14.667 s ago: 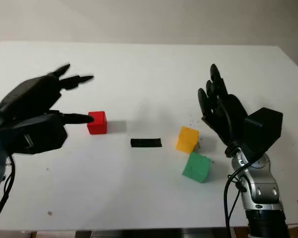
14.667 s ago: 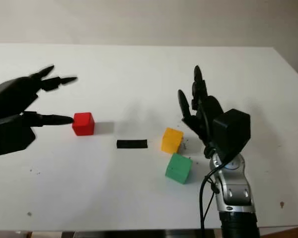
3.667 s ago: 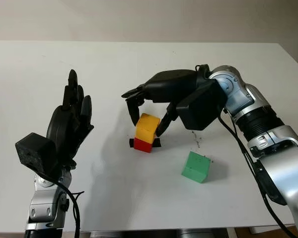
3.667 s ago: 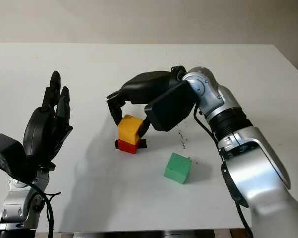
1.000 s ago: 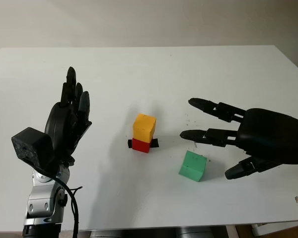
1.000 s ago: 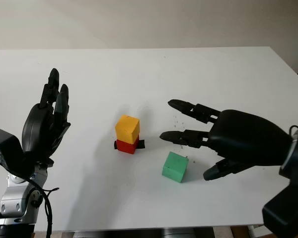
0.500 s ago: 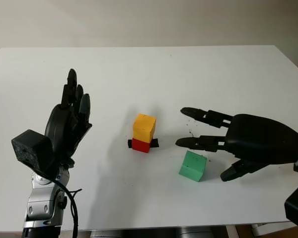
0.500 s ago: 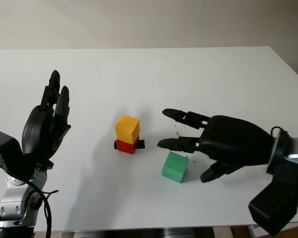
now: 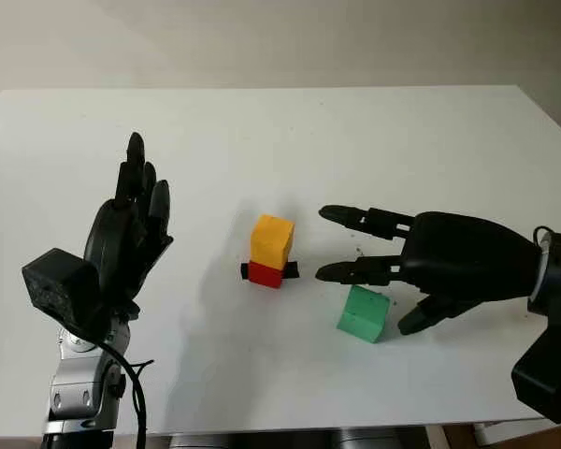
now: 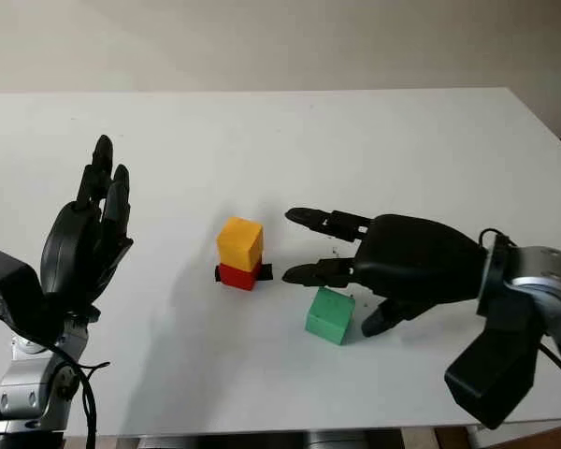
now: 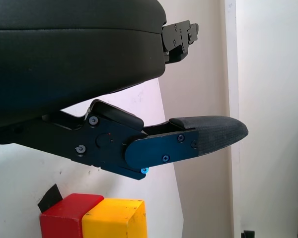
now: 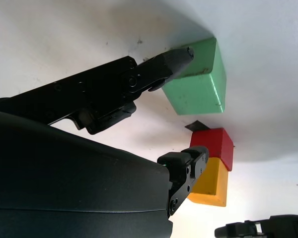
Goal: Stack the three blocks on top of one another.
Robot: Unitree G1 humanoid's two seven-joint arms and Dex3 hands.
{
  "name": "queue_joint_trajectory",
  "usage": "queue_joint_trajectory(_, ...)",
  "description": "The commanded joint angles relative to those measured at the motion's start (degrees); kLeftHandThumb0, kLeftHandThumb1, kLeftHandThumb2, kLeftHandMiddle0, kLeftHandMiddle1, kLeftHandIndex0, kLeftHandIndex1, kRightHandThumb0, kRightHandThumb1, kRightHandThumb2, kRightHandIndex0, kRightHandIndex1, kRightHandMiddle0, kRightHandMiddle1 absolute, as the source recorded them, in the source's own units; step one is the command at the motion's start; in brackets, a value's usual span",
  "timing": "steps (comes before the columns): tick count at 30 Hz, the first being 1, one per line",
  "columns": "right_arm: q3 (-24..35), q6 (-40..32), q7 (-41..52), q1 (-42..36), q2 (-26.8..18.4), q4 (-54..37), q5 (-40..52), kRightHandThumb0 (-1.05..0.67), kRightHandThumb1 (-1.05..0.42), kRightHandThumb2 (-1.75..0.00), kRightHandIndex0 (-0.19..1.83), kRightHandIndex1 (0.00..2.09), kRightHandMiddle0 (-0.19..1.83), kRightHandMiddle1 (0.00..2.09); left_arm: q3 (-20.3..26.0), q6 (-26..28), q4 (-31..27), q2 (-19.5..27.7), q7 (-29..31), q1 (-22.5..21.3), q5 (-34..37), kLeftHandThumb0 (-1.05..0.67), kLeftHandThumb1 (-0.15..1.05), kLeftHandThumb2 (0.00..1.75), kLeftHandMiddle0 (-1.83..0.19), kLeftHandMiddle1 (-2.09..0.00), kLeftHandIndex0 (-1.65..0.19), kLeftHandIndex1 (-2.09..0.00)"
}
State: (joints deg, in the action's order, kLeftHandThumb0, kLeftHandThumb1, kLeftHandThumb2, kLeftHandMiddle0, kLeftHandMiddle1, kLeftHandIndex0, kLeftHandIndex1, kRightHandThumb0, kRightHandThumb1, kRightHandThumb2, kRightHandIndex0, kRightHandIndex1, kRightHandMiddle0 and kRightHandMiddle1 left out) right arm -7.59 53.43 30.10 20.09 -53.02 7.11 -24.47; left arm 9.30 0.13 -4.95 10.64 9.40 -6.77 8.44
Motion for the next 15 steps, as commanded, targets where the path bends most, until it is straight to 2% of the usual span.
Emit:
queue_joint_trajectory(1, -0.48, -0.33, 0.03, 1.31, 0.46, 0.28, 0.57, -0.46, -0.90, -0.05, -0.11, 0.07, 0.44, 0.13, -0.19, -0.38, -1.17, 0.26, 0.00, 0.17, -0.39, -0.79, 1.05, 0.59, 0.19, -0.03, 0.19, -0.01)
queue_joint_trajectory(11, -1.42, -0.06, -0.33, 2.75, 1.20, 1.57, 0.94, -0.47, -0.88, -0.05, -0.04, 0.08, 0.63, 0.28, -0.14, -0.76, -0.77, 0.29, -0.02, 0.23, -0.35, -0.79, 1.05, 0.59, 0.19, -0.03, 0.19, 0.00)
queue_joint_trajectory(12, -1.50, 0.15, -0.42, 2.94, 1.25, 1.69, 0.76, -0.47, -0.88, -0.05, -0.02, 0.07, 0.62, 0.35, -0.15, -0.81, -0.75, 0.29, -0.05, 0.24, -0.40, -0.79, 1.05, 0.59, 0.19, -0.03, 0.19, -0.01)
queue_joint_trajectory(15, -1.81, 0.58, -0.30, 3.30, 1.33, 2.14, 0.97, -0.47, -0.88, -0.05, 0.01, 0.06, 0.46, 0.78, -0.22, -0.69, -0.88, 0.28, -0.18, 0.26, -0.50, -0.78, 1.05, 0.60, 0.19, -0.04, 0.19, -0.01)
